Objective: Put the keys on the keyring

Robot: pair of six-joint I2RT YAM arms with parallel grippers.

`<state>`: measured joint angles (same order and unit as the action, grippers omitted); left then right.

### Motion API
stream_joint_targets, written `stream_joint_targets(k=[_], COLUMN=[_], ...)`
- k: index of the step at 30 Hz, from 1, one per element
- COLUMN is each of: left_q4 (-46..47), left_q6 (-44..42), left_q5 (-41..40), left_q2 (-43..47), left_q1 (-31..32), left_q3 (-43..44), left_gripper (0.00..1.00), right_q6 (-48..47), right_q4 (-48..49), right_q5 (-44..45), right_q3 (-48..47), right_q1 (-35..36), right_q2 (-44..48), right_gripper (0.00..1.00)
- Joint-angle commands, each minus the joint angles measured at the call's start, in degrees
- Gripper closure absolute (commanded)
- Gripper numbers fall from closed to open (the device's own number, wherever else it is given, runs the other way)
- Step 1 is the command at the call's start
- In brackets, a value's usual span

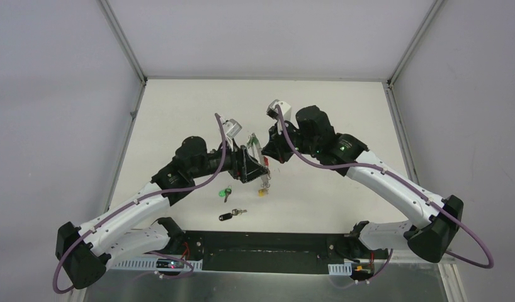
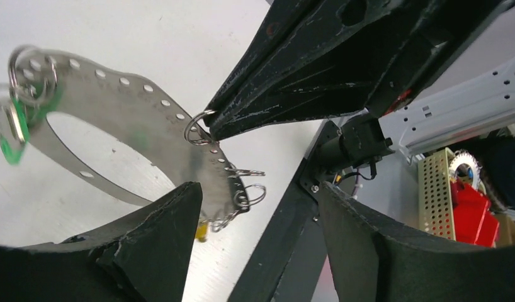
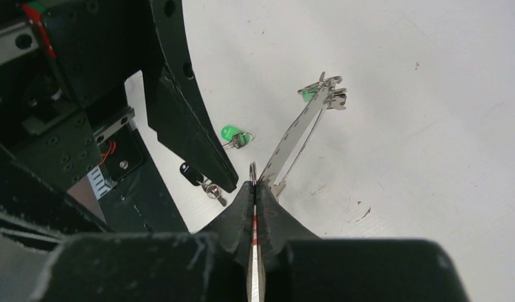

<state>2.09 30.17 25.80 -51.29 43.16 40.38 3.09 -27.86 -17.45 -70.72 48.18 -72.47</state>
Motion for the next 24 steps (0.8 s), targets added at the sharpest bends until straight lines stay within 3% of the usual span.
stream_joint_targets(k=[1, 4, 12, 18, 24], left_q4=[-2.5, -6.0, -10.6, -11.1, -11.5], left_q6=[3.5, 3.1, 1.6, -1.4, -2.0], left_q5=[-7.2, -11.0, -20.8, -20.9, -22.4], left_q2=[-1.2, -1.7, -4.0, -8.9, -10.1], left_q1=[2.2, 3.2, 6.0, 8.1, 9.0], left_q3=[4.6, 6.0, 8.3, 11.9, 12.1], left_gripper=[0.27, 0.17, 0.12, 0.16, 0.27], right_q6=[4.6, 4.9, 7.2, 7.7, 7.7], right_q4=[6.2, 6.8, 8.0, 7.6, 7.4], right_q5=[6.9, 8.7, 10.5, 11.5, 12.2], right_q3=[-2.2, -1.7, -1.3, -1.7, -1.7], right_q1=[1.2, 1.5, 1.6, 1.8, 1.8], right_q2=[1.0, 1.6, 1.9, 1.3, 1.6], right_gripper=[1.0, 1.0, 1.0, 1.0, 1.0])
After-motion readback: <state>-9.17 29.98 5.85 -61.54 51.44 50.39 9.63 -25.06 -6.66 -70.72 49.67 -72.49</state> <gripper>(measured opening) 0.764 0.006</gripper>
